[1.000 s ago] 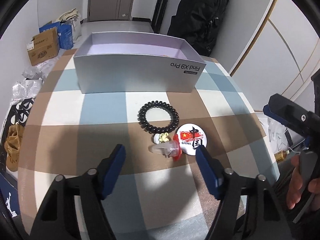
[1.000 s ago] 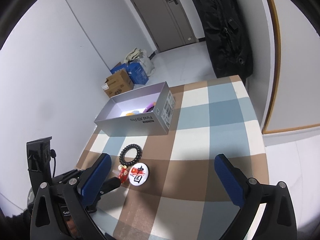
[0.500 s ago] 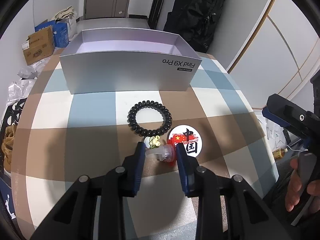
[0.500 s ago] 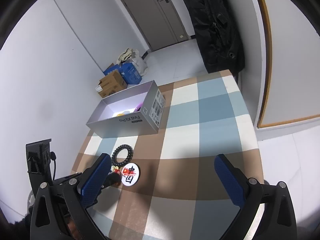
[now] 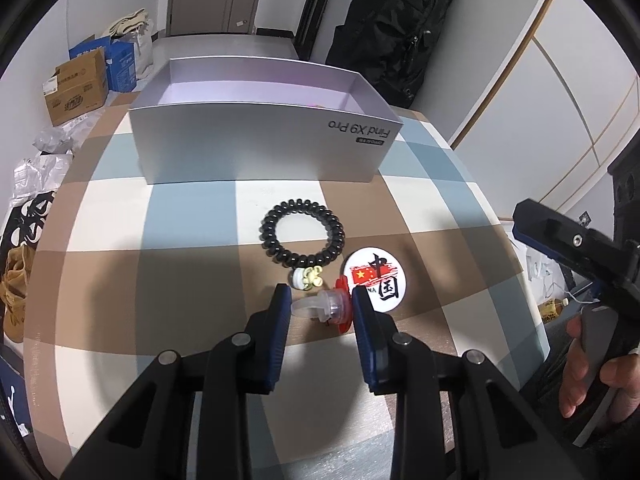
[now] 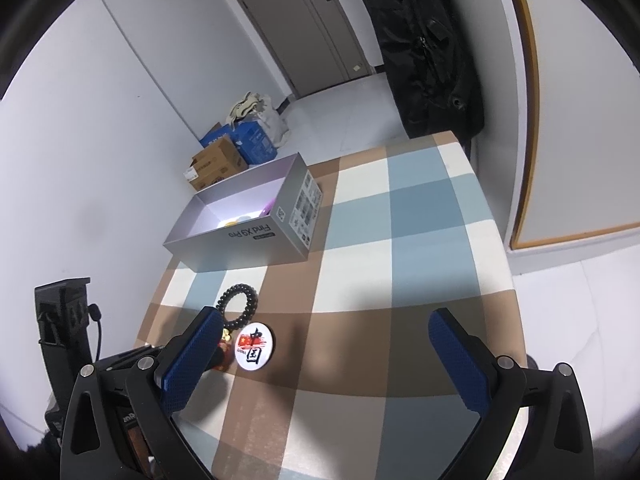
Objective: Organize jewelry
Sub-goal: 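Lift the pacifier charm with the left tool while the right tool grasps the white 'China' badge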
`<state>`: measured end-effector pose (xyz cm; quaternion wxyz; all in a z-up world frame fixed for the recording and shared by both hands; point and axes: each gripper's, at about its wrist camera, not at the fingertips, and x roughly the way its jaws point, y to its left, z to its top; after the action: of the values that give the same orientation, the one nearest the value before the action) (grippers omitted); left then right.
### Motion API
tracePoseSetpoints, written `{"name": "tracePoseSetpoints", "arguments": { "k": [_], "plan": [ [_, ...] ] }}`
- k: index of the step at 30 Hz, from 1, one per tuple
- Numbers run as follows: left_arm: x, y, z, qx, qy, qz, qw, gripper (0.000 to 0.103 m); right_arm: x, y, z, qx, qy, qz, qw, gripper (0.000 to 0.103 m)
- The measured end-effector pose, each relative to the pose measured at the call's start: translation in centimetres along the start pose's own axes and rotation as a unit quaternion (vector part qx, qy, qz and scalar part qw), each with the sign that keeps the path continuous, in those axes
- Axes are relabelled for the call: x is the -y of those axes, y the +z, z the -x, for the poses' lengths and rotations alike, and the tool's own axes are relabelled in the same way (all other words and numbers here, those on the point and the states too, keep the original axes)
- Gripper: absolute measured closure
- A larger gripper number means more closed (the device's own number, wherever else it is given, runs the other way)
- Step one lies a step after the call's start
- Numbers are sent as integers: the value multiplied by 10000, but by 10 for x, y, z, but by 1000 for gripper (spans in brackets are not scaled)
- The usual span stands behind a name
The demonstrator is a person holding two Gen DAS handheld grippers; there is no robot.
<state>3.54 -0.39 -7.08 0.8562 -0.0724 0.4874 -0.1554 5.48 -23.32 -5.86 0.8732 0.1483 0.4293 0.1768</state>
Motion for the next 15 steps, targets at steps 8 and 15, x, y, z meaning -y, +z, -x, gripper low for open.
{"name": "tracePoseSetpoints", "arguments": {
  "k": [8,15],
  "plan": [
    [-9,-2,13,125,15,152,9998,78,-12,-6,-9,-182,-139,316,9992,0],
    [-24,2,23,350,-33,481,9982,78,-36,-13,-27,-404,-155,829,9956,14]
  ]
}}
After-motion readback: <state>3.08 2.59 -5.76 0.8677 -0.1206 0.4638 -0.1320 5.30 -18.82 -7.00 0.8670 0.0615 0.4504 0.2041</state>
